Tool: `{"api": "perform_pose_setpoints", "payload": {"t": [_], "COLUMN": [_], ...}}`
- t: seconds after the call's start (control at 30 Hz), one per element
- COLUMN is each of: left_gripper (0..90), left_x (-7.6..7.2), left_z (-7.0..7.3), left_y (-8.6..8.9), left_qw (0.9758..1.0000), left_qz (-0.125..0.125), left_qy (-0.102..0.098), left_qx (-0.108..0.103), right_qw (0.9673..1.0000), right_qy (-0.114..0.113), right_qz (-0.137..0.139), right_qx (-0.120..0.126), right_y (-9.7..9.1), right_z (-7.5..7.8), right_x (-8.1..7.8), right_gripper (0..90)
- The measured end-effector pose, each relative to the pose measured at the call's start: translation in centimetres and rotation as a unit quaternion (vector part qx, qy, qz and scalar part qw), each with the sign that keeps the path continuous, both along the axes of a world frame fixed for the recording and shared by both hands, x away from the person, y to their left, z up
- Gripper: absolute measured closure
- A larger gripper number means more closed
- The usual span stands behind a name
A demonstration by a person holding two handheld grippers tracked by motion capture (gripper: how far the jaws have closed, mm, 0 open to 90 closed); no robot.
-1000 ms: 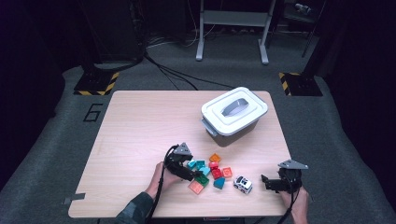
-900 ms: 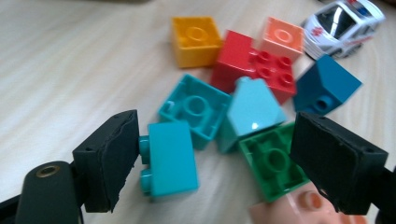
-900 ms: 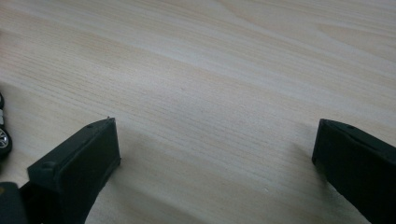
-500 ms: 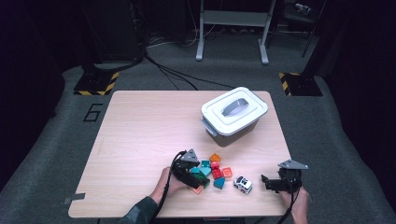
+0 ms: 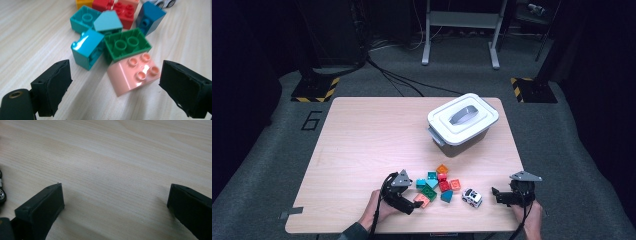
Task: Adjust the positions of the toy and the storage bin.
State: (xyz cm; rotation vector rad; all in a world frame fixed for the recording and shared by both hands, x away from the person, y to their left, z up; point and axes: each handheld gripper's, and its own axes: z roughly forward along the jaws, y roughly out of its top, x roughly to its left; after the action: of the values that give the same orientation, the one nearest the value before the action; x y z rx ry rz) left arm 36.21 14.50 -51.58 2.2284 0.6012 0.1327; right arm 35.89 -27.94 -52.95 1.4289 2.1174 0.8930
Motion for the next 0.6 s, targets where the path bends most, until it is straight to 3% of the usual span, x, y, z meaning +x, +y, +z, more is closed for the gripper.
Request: {"api": "perform_pose_setpoints", "payload": {"t": [0.1, 0.17, 0.5, 0.6], "left_gripper": [18.5, 26.6, 29.1, 24.9], "left_x": [0.0, -0.2, -0.1, -0.3], "left_z": [-0.4, -0.5, -0.3, 0.1], "left_y": [-0.7, -1.2, -2.6, -2.2], "left_qw": [0.9998, 0.9997, 0.9994, 0.9997], "left_qz": [-0.013, -0.015, -0.032, -0.025], "left_qy": [0.013, 0.006, 0.008, 0.004], "left_qx": [0.01, 0.016, 0.015, 0.006], "right_qw": [1.0, 1.0, 1.0, 1.0], "right_qy": [-0.001, 0.001, 0.002, 0.002], "right_qz": [0.001, -0.002, -0.002, -0.003], "right_qx": [-0.001, 0.001, 0.002, 0.002], "right_y": [0.0, 0.0, 0.0, 0.0], "right_z": [0.0, 0.0, 0.0, 0.0], "right_x": [0.0, 0.0, 0.0, 0.0], "right_gripper": [0.2, 0.2, 0.2, 0.2]}}
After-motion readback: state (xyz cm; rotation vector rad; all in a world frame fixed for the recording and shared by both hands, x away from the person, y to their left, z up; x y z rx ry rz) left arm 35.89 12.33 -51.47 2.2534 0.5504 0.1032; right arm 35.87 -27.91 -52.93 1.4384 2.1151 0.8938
